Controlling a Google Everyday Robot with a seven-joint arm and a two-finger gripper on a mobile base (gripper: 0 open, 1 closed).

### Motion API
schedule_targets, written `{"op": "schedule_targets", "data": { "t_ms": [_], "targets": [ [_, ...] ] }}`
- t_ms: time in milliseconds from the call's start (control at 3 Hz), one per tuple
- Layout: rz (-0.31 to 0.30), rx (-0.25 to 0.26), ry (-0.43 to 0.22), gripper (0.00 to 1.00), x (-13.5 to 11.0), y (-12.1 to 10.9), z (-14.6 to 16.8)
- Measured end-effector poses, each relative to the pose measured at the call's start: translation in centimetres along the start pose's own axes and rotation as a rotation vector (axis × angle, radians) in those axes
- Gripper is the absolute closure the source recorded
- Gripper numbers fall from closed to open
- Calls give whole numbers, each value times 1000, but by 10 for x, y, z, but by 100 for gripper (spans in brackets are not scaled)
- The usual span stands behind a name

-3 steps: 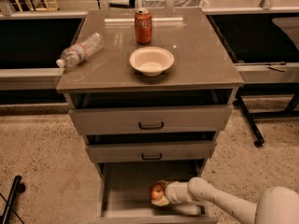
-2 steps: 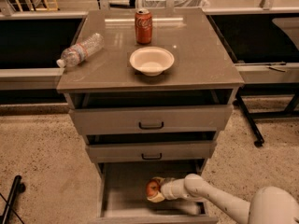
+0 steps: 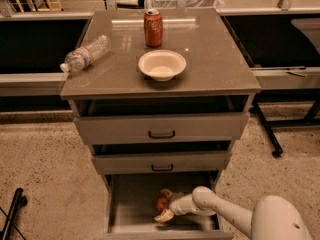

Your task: Place apple into bottom drawer

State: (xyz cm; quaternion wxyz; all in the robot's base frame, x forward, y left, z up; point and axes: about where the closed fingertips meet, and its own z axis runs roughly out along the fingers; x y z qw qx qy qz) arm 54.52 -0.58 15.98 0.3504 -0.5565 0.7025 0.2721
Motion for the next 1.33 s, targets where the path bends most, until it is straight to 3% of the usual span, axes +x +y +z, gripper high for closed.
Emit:
{"op": "schedule_targets", "data": {
  "t_ms": [667, 1000, 1333],
  "targets": [
    [28, -3, -14, 0, 4, 3, -2],
    [57, -10, -89, 0, -7, 5, -35],
    [65, -40, -100, 0, -6, 15, -39]
  ]
}}
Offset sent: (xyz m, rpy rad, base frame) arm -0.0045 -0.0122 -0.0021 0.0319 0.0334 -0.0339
